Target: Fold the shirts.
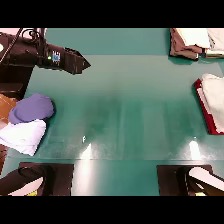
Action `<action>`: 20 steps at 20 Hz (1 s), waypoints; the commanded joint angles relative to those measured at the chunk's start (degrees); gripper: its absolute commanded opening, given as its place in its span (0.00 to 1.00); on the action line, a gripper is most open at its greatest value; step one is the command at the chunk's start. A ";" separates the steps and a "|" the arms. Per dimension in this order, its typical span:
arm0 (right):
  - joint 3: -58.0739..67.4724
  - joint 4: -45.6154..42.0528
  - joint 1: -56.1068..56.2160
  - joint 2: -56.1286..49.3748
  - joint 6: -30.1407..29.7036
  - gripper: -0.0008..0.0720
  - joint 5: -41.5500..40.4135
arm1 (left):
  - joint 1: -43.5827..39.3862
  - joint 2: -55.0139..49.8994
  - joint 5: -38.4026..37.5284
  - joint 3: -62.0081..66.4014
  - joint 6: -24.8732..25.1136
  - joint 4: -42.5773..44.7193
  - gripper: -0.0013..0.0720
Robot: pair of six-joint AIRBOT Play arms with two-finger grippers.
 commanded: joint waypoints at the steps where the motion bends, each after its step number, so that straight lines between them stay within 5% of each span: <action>1: -5.40 -0.39 -4.81 3.17 -0.11 0.98 0.11 | -0.02 0.00 -0.09 -0.02 0.20 -0.07 0.05; 6: -5.01 14.78 4.59 7.17 -0.20 0.97 -4.28 | 0.00 0.00 0.31 0.00 0.20 0.48 0.05; 10: -4.68 17.07 21.84 7.63 -0.17 0.97 -6.05 | 0.00 0.00 0.28 0.00 0.15 0.98 0.05; 11: -4.63 17.07 26.14 7.63 -0.20 0.89 -6.64 | 0.00 0.00 0.50 0.00 0.15 0.98 0.05; 16: -4.57 17.00 42.86 7.63 -0.22 0.03 -9.68 | 0.00 0.00 0.57 0.00 0.15 0.98 0.05; 20: -4.57 17.00 48.68 7.63 -0.22 0.03 -9.68 | 0.00 0.00 0.57 0.00 0.15 0.98 0.05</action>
